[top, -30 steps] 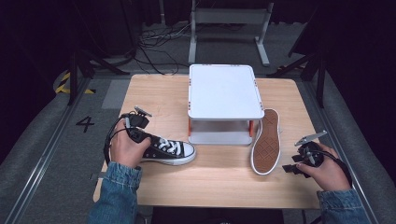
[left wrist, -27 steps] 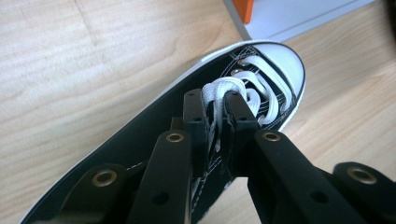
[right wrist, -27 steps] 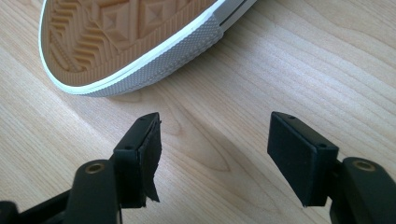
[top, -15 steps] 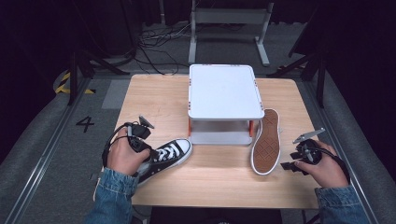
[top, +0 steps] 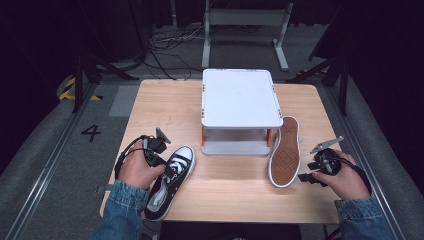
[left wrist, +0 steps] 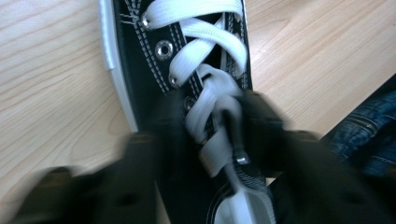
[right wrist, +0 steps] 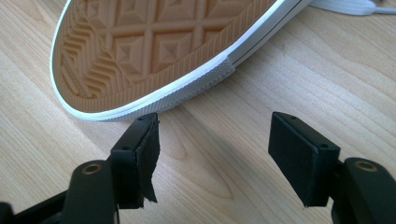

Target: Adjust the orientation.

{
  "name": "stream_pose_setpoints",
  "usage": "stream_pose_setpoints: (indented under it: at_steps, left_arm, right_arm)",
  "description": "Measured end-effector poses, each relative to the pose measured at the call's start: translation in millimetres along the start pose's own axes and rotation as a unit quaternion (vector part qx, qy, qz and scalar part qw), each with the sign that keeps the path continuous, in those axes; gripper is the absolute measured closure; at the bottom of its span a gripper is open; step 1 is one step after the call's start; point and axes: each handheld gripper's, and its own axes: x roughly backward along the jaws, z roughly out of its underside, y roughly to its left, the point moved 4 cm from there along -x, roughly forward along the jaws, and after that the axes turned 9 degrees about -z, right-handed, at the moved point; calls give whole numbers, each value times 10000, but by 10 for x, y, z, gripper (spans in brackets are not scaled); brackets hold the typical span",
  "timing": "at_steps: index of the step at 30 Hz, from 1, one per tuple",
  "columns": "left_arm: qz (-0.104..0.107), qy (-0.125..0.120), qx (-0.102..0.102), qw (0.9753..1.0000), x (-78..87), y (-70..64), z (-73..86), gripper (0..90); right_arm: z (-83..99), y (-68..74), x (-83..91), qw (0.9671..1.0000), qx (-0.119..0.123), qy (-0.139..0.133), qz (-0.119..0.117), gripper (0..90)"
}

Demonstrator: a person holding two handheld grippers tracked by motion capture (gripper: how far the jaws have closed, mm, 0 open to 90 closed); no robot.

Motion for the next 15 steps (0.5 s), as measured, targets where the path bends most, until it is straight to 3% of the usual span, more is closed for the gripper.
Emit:
stream_pose_setpoints:
  at_steps: [2, 3, 5, 6, 7, 8, 10, 11, 12, 14, 15]
  left_arm:
    - [-294, -274, -108, 9991, 96, -52, -18, 851]
    - [-294, -274, -108, 9991, 96, -52, -18, 856]
    - [-151, -969, 162, 9951, 228, 7, -76, 860]
    - [-151, -969, 162, 9951, 228, 7, -76, 860]
    - [-141, -1290, 306, 9911, 296, 30, -121, 861]
    - [-141, -1290, 306, 9911, 296, 30, -121, 860]
    - [-29, -1749, 697, 9821, 376, 87, -222, 860]
    - [-69, -1895, 861, 9781, 396, 130, -247, 860]
    - [-69, -1895, 861, 9781, 396, 130, -247, 860]
    - [-50, -2113, 1133, 9708, 402, 227, -304, 860]
    - [-47, -2137, 1219, 9692, 384, 245, -326, 859]
  right_arm:
    - [23, -2, 14, 10000, -27, 3, 19, 348]
    - [31, -5, 22, 10000, -30, -8, 25, 349]
    - [47, -8, 31, 10000, -59, -14, 41, 350]
    - [57, -8, 33, 10000, -63, -12, 50, 351]
    - [62, -6, 32, 10000, -65, -9, 52, 351]
    - [62, -6, 32, 10000, -65, -9, 52, 351]
    - [79, -2, 29, 9999, -93, 0, 54, 351]
    - [86, 1, 27, 10000, -79, 10, 52, 350]
    - [86, 1, 27, 10000, -79, 10, 52, 350]
    - [104, 12, 28, 10000, -87, 4, 44, 350]
    - [118, 14, 30, 9999, -111, 6, 41, 350]
